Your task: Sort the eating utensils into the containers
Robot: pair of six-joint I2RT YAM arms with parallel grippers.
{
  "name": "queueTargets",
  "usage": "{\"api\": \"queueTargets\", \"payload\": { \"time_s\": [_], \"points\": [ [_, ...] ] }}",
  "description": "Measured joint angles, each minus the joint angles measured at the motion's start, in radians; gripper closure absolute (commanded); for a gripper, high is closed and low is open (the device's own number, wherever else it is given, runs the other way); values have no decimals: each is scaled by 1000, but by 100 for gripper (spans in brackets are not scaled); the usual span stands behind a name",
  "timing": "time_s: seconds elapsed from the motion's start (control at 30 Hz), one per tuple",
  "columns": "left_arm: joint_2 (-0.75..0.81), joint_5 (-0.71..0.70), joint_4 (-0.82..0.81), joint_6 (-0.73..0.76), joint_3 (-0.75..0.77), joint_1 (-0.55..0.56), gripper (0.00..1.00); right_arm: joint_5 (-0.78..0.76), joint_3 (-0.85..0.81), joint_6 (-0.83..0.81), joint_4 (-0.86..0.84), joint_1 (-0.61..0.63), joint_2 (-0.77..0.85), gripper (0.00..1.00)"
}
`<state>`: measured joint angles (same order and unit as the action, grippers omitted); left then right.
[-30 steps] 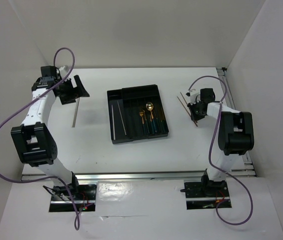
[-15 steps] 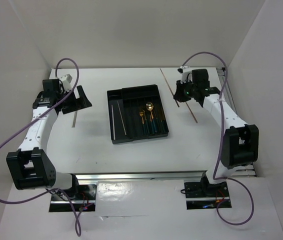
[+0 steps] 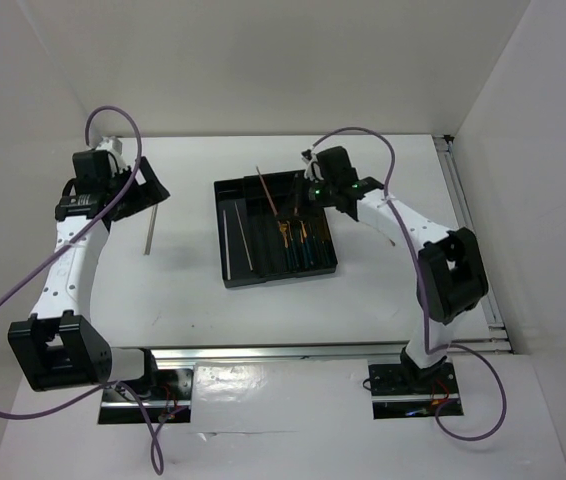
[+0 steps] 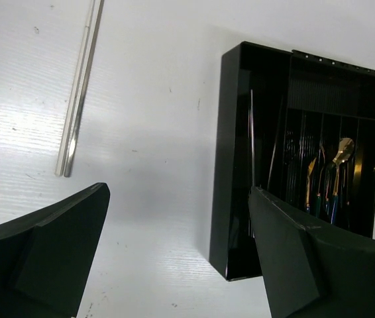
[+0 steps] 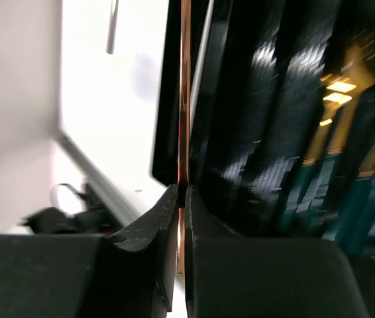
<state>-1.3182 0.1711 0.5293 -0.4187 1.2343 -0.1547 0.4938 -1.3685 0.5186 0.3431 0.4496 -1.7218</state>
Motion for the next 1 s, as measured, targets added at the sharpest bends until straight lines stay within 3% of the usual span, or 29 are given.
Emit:
{"api": "queueTargets", "payload": {
  "time_s": [0.4,1.0],
  "points": [
    [2,-42,1,-32,2,0,0,68,-102,324,-24,41,-218,100],
    [37,-47,-14,-30,-18,0,0,66,-190,429,-52,182,-311,100]
  ]
}}
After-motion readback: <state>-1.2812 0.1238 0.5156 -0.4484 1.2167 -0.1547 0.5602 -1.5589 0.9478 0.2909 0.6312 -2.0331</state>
